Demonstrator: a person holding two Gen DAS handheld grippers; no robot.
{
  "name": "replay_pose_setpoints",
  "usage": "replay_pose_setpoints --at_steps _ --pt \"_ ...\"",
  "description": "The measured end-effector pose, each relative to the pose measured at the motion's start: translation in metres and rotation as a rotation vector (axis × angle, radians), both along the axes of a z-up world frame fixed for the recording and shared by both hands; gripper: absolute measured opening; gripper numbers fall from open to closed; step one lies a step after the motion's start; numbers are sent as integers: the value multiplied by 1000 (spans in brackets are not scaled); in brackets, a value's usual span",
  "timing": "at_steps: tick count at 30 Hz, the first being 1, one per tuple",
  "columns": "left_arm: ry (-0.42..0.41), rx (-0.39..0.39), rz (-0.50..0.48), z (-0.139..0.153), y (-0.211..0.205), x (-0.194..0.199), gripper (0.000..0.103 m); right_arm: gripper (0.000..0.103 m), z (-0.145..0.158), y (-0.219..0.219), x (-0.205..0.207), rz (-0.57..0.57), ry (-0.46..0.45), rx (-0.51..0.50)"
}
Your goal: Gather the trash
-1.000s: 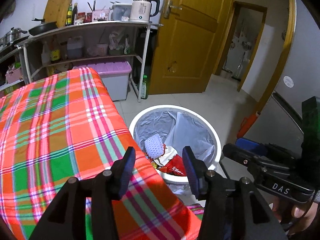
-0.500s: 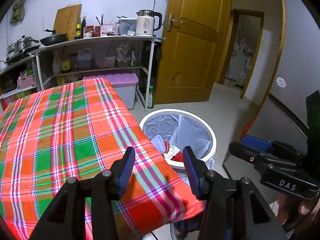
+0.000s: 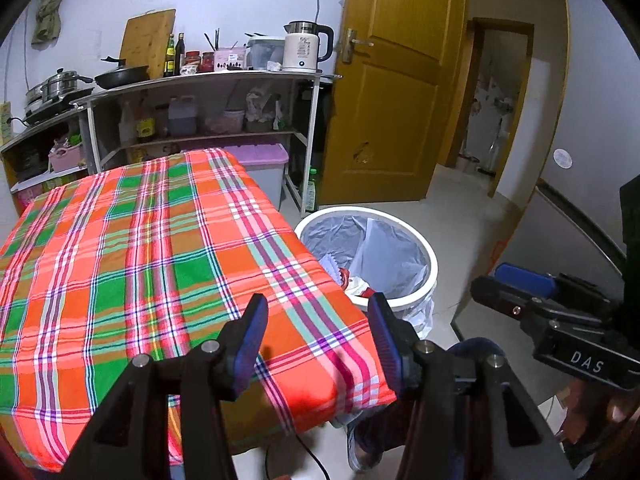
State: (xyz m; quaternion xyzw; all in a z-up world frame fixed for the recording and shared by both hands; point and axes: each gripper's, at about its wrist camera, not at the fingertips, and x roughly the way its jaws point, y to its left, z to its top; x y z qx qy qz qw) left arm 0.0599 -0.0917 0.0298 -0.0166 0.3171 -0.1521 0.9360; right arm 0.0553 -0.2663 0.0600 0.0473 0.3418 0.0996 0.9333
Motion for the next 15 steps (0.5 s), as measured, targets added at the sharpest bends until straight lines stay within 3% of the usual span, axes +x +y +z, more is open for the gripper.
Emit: replay_pose_setpoints --at_steps 15 --pt "3 -3 1 1 -4 -2 54 49 -2 -3 0 -5 1 0"
